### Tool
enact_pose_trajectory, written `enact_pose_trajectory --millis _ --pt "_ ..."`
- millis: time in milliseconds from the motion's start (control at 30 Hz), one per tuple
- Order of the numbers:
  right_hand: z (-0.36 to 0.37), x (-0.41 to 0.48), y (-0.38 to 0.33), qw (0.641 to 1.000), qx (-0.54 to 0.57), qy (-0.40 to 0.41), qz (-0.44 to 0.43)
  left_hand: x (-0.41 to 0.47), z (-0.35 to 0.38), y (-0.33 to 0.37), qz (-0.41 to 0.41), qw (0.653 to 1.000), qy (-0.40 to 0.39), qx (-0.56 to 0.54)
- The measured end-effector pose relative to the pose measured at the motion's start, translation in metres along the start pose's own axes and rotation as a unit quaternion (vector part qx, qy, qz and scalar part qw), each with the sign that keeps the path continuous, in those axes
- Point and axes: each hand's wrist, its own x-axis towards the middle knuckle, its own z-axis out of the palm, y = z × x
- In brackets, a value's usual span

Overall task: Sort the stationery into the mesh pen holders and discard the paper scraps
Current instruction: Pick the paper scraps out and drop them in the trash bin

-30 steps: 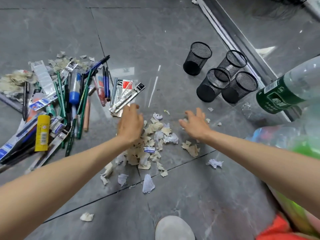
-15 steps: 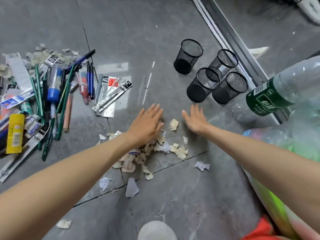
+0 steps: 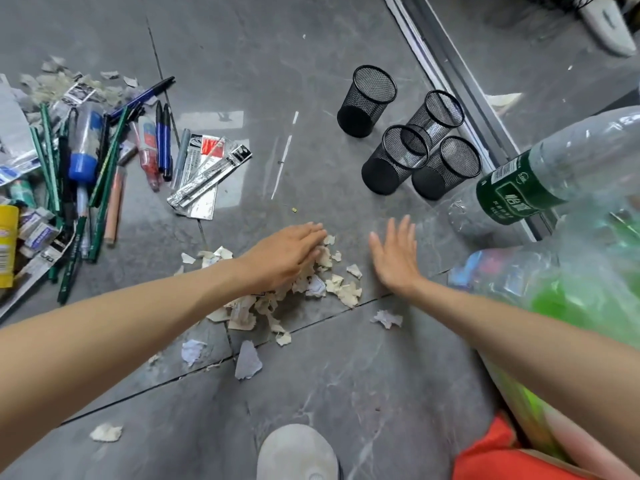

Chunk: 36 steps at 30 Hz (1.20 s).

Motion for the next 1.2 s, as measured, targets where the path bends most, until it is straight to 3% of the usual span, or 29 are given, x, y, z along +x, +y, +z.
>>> enact_pose_trajectory --millis 67,133,233,367,467,600,700,800,1000,1200 --pt "-0.008 0.012 0.005 0.997 0.027 -0.052 0.05 0.004 0.002 0.001 -0.01 1.0 -0.001 0.002" --pt "-0.005 0.008 0.004 0.996 0.007 -0.089 0.022 0.006 0.003 0.004 -0.015 1.0 0.008 0.002" --pt "0.011 -0.019 -0.013 0.986 0.03 -0.13 -0.102 0.005 0.009 0.016 0.074 0.995 0.051 0.044" --pt "0.013 -0.057 -0.028 0.936 0.07 -0.175 -0.297 0.0 0.025 0.042 0.148 0.976 0.134 0.088" --pt "-0.007 -0.046 0.001 0.929 -0.013 -0.124 -0.349 -0.004 0.037 0.068 0.235 0.955 0.154 0.1" --pt "-0.034 -0.024 0.042 0.942 -0.117 -0.062 -0.307 0.002 0.079 0.093 0.35 0.919 0.048 0.178" --pt "-0.034 -0.023 0.055 0.948 -0.148 -0.079 -0.271 0.01 0.103 0.114 0.301 0.906 -0.072 0.288" --pt "-0.02 -0.027 0.056 0.957 -0.119 -0.103 -0.244 0.02 0.101 0.109 0.227 0.916 -0.136 0.301" --pt "-0.001 -0.028 0.028 0.968 -0.053 -0.103 -0.221 -0.006 0.06 0.033 0.148 0.929 -0.057 0.335" --pt "0.03 -0.027 -0.029 0.965 -0.006 -0.112 -0.238 -0.064 0.029 -0.014 0.08 0.954 0.024 0.287"
